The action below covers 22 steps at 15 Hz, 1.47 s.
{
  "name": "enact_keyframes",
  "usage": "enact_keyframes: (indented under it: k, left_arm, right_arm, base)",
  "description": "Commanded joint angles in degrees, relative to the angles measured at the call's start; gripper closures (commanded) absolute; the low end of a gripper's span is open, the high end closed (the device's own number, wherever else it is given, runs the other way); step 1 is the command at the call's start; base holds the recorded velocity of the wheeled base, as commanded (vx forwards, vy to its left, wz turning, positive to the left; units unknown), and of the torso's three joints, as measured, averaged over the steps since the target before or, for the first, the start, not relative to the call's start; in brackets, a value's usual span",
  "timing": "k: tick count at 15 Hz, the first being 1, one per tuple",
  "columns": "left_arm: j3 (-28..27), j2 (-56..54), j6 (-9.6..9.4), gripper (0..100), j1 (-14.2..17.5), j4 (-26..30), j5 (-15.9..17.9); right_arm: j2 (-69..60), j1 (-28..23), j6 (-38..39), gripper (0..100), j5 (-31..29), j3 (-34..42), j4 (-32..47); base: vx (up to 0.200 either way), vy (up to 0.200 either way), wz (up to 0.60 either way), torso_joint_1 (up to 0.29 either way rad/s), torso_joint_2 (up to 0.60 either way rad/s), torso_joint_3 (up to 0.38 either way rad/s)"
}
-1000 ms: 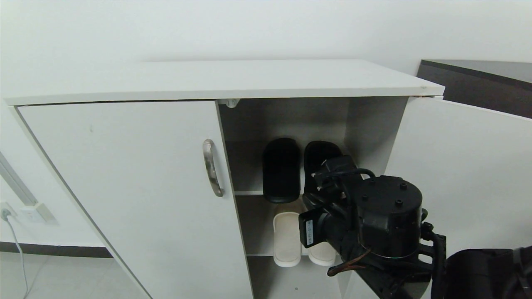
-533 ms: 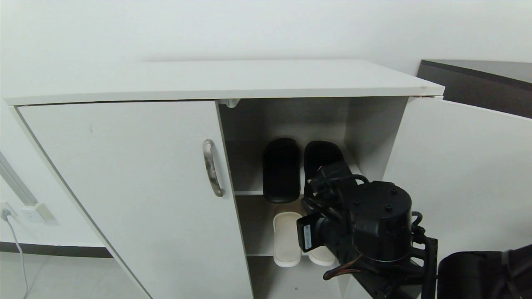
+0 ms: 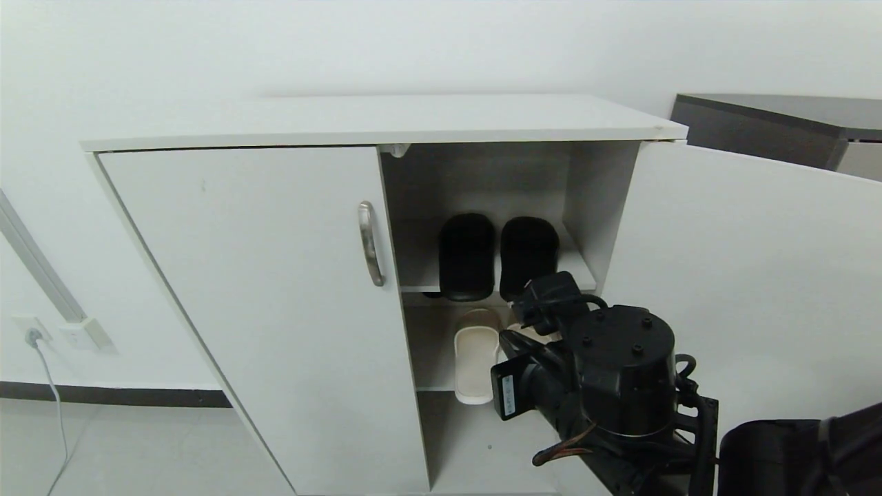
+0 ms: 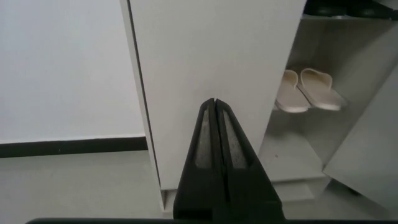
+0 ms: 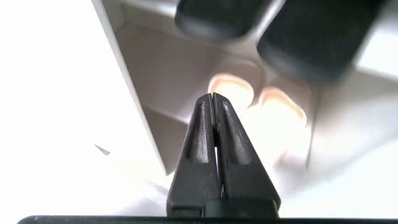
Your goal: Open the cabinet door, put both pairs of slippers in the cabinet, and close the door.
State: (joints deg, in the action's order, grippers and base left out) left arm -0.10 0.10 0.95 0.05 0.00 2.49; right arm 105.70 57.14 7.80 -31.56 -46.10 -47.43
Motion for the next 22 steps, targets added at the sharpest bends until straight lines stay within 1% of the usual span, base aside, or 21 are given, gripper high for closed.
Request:
enact_keyframes:
  k: [1, 9, 13, 22]
  left_arm:
    - [0.01, -0.01, 0.02, 100, 0.04, 0.00, -0.03]
    - [0.01, -0.01, 0.02, 100, 0.04, 0.00, 0.06]
    - [0.01, -0.01, 0.02, 100, 0.04, 0.00, -0.03]
    - [0.01, -0.01, 0.10, 100, 0.04, 0.00, -0.11]
  right_arm:
    - [0.73, 0.08, -0.07, 100, 0.01, 0.14, -0.47]
    - [1.08, -0.10, -0.16, 100, -0.08, 1.37, -2.05]
    - [1.08, -1.50, -2.44, 100, 0.10, 2.42, -3.19]
    - [1.26, -1.50, -3.23, 100, 0.36, 4.80, -5.74]
  base:
    - [-0.200, 0.000, 0.00, 0.012, 0.01, 0.002]
    - [-0.200, 0.000, 0.00, 0.002, 0.00, 0.002]
    - [-0.200, 0.000, 0.00, 0.006, 0.00, 0.004]
    - [0.000, 0.000, 0.00, 0.000, 0.00, 0.000]
